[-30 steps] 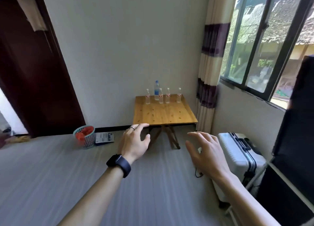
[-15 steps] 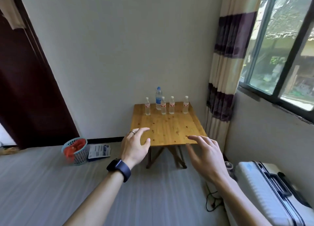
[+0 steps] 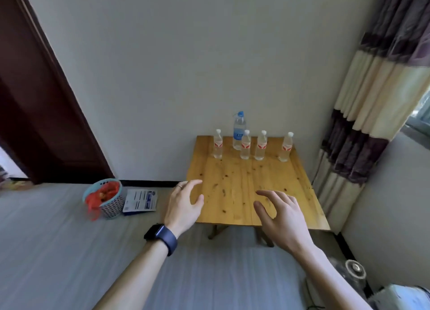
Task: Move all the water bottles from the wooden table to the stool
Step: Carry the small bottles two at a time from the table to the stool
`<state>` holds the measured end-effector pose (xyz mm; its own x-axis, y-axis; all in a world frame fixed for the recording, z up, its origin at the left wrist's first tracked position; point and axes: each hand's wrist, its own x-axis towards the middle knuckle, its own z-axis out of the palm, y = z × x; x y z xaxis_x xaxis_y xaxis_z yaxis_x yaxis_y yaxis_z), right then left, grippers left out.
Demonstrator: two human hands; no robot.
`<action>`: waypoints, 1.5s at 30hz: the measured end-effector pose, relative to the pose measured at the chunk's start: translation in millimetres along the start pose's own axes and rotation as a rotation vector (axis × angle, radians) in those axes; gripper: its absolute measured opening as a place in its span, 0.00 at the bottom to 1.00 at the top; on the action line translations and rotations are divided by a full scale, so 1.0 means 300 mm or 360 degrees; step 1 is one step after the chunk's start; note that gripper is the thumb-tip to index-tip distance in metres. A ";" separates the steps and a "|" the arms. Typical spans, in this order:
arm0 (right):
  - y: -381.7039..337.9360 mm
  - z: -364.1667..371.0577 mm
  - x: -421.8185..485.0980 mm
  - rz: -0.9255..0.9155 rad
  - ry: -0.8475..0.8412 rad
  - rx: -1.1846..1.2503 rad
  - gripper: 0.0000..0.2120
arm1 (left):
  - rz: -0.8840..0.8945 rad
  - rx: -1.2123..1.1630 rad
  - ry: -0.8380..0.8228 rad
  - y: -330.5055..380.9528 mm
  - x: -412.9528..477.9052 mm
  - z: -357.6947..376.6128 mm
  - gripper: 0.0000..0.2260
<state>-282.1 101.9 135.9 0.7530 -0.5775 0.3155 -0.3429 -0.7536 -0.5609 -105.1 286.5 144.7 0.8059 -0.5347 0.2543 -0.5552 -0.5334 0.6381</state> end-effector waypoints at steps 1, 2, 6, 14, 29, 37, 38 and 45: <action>0.021 0.033 0.062 0.0025 -0.0013 -0.0003 0.18 | -0.0003 -0.0014 -0.0024 -0.029 0.067 0.030 0.16; 0.043 0.066 0.117 0.0071 -0.0040 -0.0001 0.18 | -0.0015 -0.0016 -0.0059 -0.057 0.131 0.059 0.16; 0.132 0.181 0.280 0.0246 -0.0112 -0.0014 0.17 | -0.0085 -0.0036 -0.0219 -0.170 0.367 0.185 0.16; 0.332 0.401 0.660 0.0544 -0.0249 -0.0027 0.17 | -0.0171 0.0011 -0.0560 -0.310 0.814 0.466 0.17; 0.803 0.863 1.832 0.0846 -0.0508 0.0267 0.43 | -0.0637 -0.0097 -0.0500 -0.429 1.866 0.936 0.33; 0.996 1.120 2.090 0.1264 -0.0556 0.0608 0.58 | -0.0923 -0.0408 -0.0670 -0.656 2.150 1.166 0.49; 1.015 1.146 2.073 0.1289 -0.0554 0.0634 0.57 | -0.0902 -0.0409 -0.0739 -0.683 2.155 1.195 0.48; 1.081 1.192 2.045 0.1194 -0.0417 0.0493 0.41 | -0.0678 -0.0284 -0.0752 -0.758 2.158 1.289 0.31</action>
<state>269.4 -384.5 -126.4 0.5063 -0.7695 -0.3892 -0.6626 -0.0583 -0.7467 463.5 -191.9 -116.9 0.7481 -0.5525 -0.3675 -0.1323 -0.6669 0.7333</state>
